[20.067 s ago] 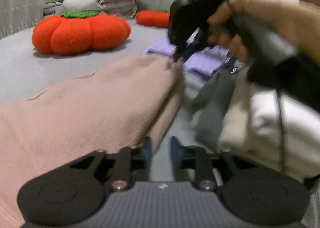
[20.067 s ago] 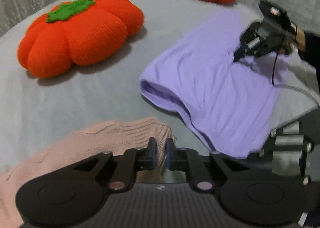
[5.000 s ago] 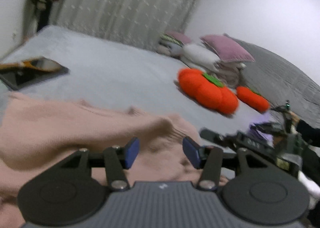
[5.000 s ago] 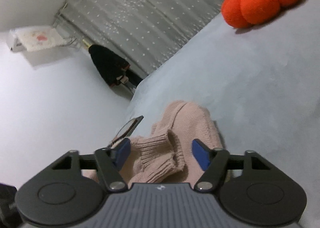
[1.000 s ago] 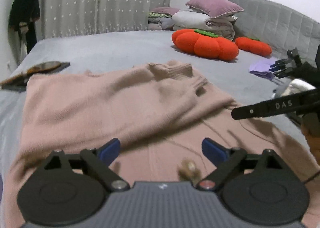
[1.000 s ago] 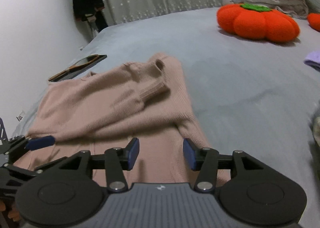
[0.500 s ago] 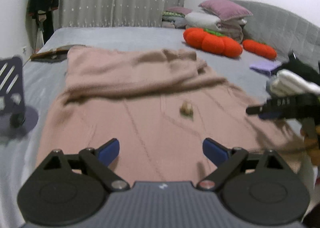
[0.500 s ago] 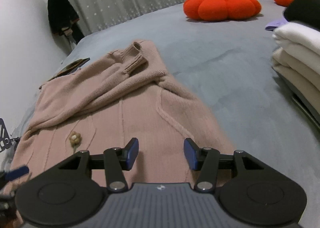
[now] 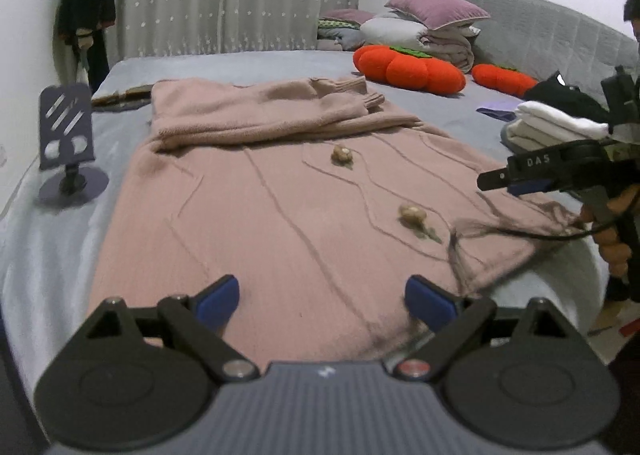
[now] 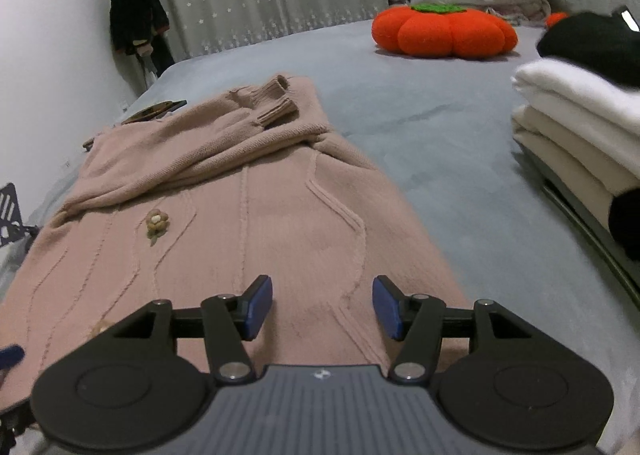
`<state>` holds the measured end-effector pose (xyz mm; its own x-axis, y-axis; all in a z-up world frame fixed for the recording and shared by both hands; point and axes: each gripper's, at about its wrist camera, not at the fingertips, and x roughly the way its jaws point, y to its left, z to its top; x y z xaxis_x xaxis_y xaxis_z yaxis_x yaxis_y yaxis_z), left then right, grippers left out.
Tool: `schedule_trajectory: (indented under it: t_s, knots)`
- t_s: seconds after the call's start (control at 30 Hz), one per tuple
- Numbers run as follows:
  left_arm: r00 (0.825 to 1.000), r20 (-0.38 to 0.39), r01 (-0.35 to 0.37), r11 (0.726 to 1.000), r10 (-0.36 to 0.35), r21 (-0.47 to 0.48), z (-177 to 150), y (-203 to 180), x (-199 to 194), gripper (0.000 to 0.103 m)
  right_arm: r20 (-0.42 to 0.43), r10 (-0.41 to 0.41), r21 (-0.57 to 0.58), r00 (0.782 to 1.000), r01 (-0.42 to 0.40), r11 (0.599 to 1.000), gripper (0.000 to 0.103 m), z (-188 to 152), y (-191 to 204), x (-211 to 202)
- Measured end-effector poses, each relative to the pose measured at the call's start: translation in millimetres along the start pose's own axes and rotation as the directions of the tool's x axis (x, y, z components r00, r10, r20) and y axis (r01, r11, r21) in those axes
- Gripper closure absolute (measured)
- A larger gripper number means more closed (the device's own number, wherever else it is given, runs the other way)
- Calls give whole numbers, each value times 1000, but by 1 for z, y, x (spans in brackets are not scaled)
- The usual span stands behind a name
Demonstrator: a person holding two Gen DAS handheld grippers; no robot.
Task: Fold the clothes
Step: 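Move both grippers back to the hem of the pink cardigan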
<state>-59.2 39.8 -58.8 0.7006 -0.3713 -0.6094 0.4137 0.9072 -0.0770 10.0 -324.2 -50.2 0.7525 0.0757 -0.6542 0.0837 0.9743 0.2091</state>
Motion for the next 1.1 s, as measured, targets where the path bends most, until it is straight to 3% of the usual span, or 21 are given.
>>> schedule_trajectory:
  t_s: [0.17,0.37,0.73,1.1]
  knots:
    - [1000,-23,-19,1000,19,20,-10,-2,-25,9,-2,28,70,1000,-28,997,47,-6,-20,-13]
    - [997,-52,-61,998,59,-30,-7,7,-48,9,4,47,127,999,-47,991,47,-12,-32,-25]
    - [986,-99,-141,985,132,-98,-4,34,-67,9,11,24,117,1000,-26,993,46,-20,-33,-44]
    - [989,-133,-97,955,62,-279,-2,76,-71,12,27,104,254,994,-108,961,46,-22,-62,-55]
